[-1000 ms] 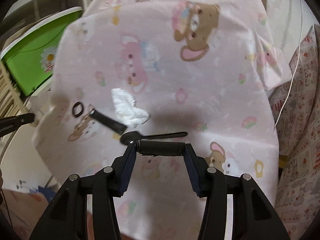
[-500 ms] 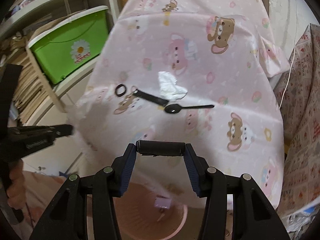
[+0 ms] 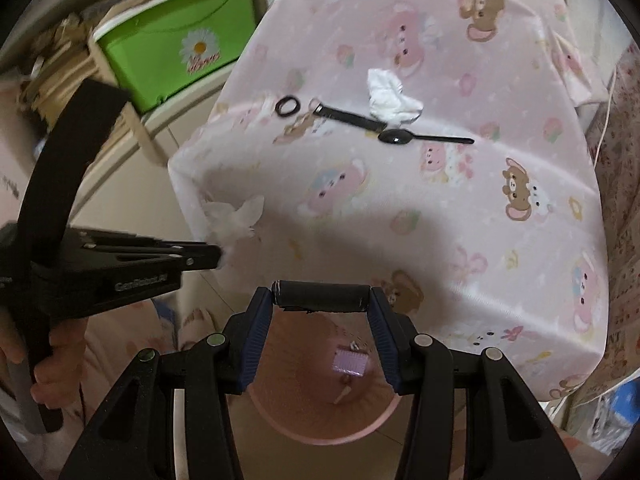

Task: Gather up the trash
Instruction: 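Carry the tissue and black cylinder in both grippers over the pink wastebasket, then open both grippers to drop the tissue and cylinder into the basket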

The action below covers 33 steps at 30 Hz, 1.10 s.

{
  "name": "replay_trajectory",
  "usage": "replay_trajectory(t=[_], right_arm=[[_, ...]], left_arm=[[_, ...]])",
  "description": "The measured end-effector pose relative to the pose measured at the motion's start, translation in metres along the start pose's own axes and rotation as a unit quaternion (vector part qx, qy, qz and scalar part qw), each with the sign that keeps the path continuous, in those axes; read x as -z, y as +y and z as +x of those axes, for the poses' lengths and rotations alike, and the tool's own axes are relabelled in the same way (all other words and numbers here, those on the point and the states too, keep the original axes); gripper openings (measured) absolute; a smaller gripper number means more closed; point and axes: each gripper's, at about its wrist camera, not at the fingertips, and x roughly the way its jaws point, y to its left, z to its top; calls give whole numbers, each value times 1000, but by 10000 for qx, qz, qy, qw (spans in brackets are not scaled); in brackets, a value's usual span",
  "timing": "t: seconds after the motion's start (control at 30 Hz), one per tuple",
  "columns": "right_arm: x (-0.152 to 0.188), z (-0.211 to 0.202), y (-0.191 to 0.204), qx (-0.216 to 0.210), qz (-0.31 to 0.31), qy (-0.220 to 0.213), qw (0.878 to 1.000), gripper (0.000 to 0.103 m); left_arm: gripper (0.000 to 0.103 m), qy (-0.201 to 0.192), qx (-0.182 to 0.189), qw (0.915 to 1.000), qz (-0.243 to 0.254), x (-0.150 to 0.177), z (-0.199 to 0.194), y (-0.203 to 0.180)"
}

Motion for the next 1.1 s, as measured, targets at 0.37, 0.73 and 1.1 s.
replay_trajectory(t=[0.37, 0.73, 1.1], right_arm=[[40, 76, -11, 14, 165, 1305, 9913, 51], [88, 139, -23, 350, 57, 2264, 9734, 51], [106, 168, -22, 499, -93, 2462, 9679, 55]], left_arm=[[6, 1095, 111, 9932, 392, 20, 90, -18], [8, 1642, -37, 9853, 461, 41, 151, -8], [39, 1735, 15, 9844, 297, 47, 154, 9]])
